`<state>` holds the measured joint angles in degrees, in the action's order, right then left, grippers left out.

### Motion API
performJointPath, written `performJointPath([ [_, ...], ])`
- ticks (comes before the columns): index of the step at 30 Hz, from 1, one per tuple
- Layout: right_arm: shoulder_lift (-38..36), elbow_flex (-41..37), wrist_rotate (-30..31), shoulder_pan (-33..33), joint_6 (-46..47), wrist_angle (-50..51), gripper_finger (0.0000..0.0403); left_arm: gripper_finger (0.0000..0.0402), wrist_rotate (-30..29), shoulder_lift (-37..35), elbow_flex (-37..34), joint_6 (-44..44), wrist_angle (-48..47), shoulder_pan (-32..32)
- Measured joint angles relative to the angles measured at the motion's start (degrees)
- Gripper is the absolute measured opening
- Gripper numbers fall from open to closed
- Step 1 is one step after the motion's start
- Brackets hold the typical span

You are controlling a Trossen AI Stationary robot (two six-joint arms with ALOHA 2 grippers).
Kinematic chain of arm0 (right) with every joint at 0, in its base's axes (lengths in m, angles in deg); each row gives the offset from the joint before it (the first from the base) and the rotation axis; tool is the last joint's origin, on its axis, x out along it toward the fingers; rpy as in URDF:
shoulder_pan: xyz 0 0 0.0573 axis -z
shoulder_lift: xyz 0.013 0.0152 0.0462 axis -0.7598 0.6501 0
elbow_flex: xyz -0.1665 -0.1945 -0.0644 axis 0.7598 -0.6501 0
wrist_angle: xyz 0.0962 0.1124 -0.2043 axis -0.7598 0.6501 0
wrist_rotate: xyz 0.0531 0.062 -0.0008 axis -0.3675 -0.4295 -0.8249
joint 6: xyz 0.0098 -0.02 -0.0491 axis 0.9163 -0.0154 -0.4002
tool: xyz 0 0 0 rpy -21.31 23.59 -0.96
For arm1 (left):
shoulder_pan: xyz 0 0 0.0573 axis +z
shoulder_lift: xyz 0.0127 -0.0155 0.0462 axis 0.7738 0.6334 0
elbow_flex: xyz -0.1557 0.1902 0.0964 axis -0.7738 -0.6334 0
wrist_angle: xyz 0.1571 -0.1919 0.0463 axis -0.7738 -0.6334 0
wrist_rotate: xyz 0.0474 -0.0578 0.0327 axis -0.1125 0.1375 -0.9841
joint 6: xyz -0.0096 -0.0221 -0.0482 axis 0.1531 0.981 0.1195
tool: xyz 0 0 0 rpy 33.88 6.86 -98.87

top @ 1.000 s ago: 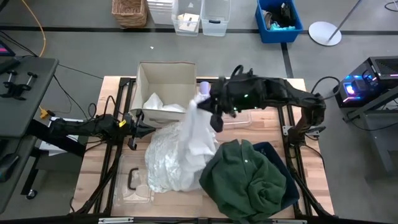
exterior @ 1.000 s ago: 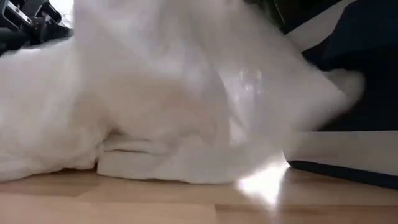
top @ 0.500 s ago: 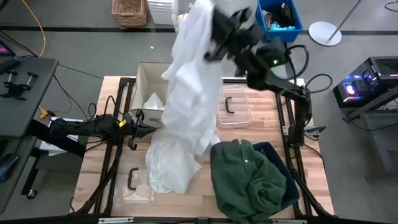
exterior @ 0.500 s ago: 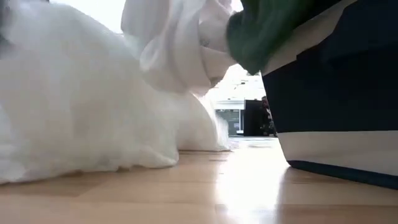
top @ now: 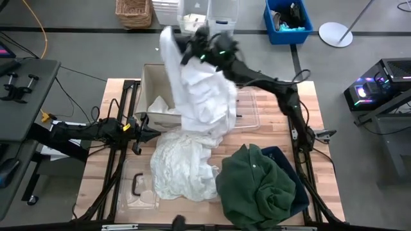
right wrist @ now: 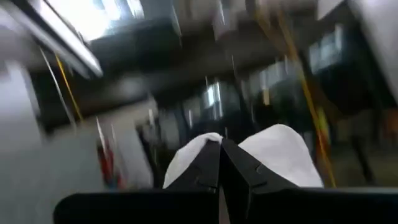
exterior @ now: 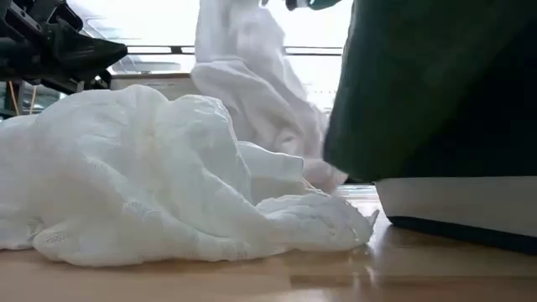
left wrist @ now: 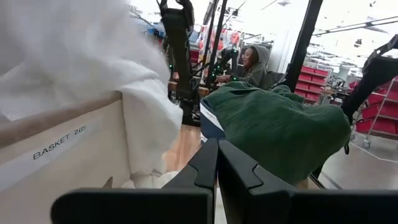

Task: Sort clothes
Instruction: Put the white shirt into the light brown laundry organizer

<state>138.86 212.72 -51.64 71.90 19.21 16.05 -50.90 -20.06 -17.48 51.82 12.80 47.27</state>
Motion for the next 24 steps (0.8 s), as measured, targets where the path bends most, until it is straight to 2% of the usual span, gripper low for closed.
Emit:
performJointPath([
  [7,4.8,-0.1,-8.9,-2.8,1.8,18.5,0.0000,0.0000,0.0,0.0,0.0,0.0,0.0,0.0],
  [11,4.6,0.0,-10.9,-4.0,-4.4,32.7,0.0024,0.0000,0.0,0.0,0.0,0.0,0.0,0.0],
  [16,4.0,0.0,-10.6,-5.4,-11.3,41.5,0.0133,0.0000,0.0,0.0,0.0,0.0,0.0,0.0],
  [22,1.4,0.0,-9.7,-7.4,-15.8,42.0,0.0282,0.0000,0.0,0.0,0.0,0.0,0.0,0.0],
  [24,-1.5,0.0,-6.4,-7.6,-17.3,46.4,0.0312,0.0000,0.0,0.0,0.0,0.0,0.0,0.0],
])
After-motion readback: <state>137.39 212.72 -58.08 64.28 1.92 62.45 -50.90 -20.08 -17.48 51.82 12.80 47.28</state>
